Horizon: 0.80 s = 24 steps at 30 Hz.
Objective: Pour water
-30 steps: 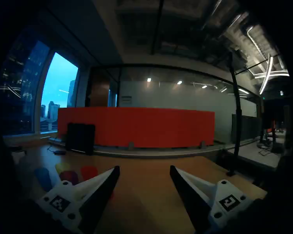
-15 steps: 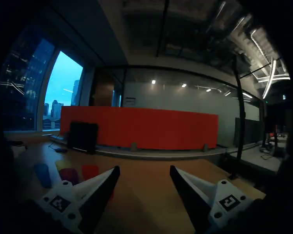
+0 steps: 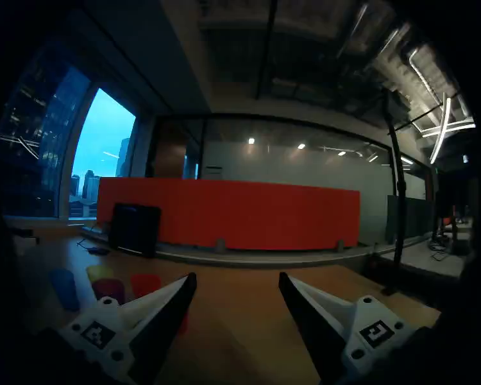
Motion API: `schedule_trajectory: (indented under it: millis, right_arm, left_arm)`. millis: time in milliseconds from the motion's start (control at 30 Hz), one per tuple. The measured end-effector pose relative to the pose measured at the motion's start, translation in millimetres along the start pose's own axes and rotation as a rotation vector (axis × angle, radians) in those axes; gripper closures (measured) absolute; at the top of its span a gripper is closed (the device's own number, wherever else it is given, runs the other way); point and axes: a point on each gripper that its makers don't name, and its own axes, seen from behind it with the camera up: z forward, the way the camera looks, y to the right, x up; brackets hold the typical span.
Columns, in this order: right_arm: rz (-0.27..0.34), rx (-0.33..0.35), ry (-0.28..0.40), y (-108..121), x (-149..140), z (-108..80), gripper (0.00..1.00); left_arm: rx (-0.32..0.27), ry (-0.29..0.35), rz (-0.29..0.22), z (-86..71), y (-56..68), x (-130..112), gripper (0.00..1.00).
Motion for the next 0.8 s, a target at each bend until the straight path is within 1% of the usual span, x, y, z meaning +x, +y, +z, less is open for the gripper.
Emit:
schedule_trajectory:
  millis: [100, 267, 467, 800]
  right_arm:
    - [0.010, -0.006, -0.004, 2.5, -10.6, -0.6, 0.01]
    - [0.040, -0.028, -0.035, 12.6, -28.5, 0.9, 0.01]
    - [0.062, -0.038, -0.058, 19.7, -40.5, 3.2, 0.01]
    - [0.054, -0.029, -0.082, 19.0, -48.7, 4.4, 0.01]
  left_arm:
    - [0.000, 0.000, 0.000, -0.1, -0.3, -0.1, 0.03]
    - [0.000, 0.000, 0.000, 0.0, -0.3, 0.1, 0.03]
    - [0.000, 0.000, 0.000, -0.4, 0.4, -0.5, 0.03]
    - [0.000, 0.000, 0.000, -0.3, -0.1, -0.4, 0.03]
